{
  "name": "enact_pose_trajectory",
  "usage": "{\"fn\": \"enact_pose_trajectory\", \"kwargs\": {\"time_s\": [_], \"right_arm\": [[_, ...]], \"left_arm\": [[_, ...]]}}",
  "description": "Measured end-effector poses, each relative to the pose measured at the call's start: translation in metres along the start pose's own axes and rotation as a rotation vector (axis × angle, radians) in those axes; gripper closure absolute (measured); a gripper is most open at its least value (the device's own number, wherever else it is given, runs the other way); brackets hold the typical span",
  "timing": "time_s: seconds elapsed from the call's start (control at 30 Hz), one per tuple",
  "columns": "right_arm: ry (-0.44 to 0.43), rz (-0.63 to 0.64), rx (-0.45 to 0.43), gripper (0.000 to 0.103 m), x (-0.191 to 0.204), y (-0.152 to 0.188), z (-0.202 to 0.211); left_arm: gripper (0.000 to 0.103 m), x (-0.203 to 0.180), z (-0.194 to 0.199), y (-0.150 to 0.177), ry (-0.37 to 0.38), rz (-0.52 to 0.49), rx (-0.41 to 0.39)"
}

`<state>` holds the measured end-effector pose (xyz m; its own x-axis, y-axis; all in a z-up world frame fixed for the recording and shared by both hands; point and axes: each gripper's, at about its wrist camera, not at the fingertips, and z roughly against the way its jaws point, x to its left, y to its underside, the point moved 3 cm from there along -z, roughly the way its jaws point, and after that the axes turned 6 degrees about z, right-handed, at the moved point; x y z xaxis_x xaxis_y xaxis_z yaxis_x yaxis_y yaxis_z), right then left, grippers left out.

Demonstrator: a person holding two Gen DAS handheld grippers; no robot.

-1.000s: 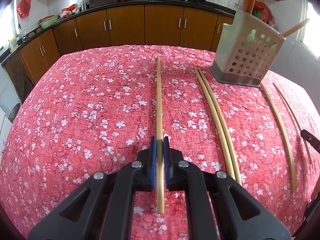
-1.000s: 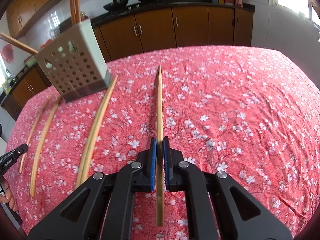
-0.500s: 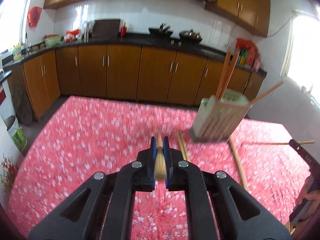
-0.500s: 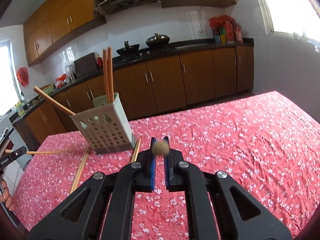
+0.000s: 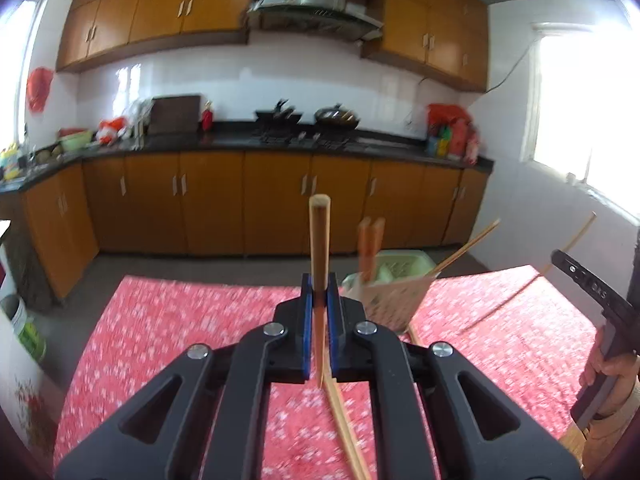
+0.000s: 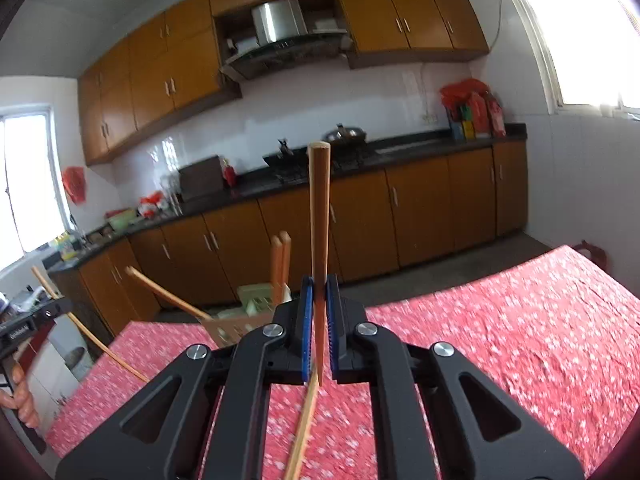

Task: Organize utensils
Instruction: 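Lift both held chopsticks upright and carry them toward the holder, then lower both chopsticks into the beige holder and open both tools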

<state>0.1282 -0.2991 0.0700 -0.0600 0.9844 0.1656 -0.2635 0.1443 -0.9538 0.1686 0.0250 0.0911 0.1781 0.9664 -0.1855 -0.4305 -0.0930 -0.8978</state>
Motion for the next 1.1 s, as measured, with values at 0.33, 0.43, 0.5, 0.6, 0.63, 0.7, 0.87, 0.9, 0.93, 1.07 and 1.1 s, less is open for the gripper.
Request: {"fn": "enact_pose_trajectory", "kwargs": {"time_s": [0.33, 0.43, 0.5, 0.6, 0.63, 0.7, 0.87, 0.9, 0.93, 1.07, 1.1], "right_arm": [[-0.104, 0.007, -0.128, 0.096, 0.026, -0.046, 0.001], [-0.105, 0.028, -0.127, 0.096, 0.035, -0.047, -0.014], [-0.101, 0.040, -0.117, 0.096, 0.040, -0.047, -0.024], [-0.083, 0.066, -0.096, 0.096, 0.047, -0.041, -0.046], [-0.080, 0.068, -0.088, 0.096, 0.048, -0.039, -0.051], [-0.080, 0.066, -0.062, 0.096, 0.048, -0.035, -0.066], [-0.081, 0.077, -0.002, 0.096, 0.053, -0.023, -0.087], [-0.085, 0.082, 0.013, 0.096, 0.054, -0.019, -0.090], [-0.087, 0.084, 0.024, 0.096, 0.054, -0.016, -0.092], [-0.087, 0.089, 0.045, 0.095, 0.054, -0.011, -0.095], [-0.086, 0.089, 0.047, 0.095, 0.054, -0.012, -0.096]], "left_arm": [[0.095, -0.040, 0.005, -0.060, 0.082, 0.054, -0.183], [0.095, -0.050, -0.004, -0.076, 0.075, 0.079, -0.245], [0.095, -0.056, -0.014, -0.084, 0.063, 0.079, -0.274], [0.095, -0.063, -0.032, -0.086, 0.048, 0.072, -0.294], [0.095, -0.065, -0.038, -0.084, 0.043, 0.071, -0.300], [0.095, -0.067, -0.055, -0.080, 0.031, 0.066, -0.298], [0.095, -0.066, -0.087, -0.064, 0.038, 0.071, -0.258], [0.095, -0.067, -0.094, -0.059, 0.039, 0.071, -0.243], [0.095, -0.067, -0.099, -0.056, 0.038, 0.070, -0.232], [0.094, -0.066, -0.112, -0.044, 0.038, 0.068, -0.189], [0.093, -0.065, -0.113, -0.042, 0.039, 0.068, -0.186]]}}
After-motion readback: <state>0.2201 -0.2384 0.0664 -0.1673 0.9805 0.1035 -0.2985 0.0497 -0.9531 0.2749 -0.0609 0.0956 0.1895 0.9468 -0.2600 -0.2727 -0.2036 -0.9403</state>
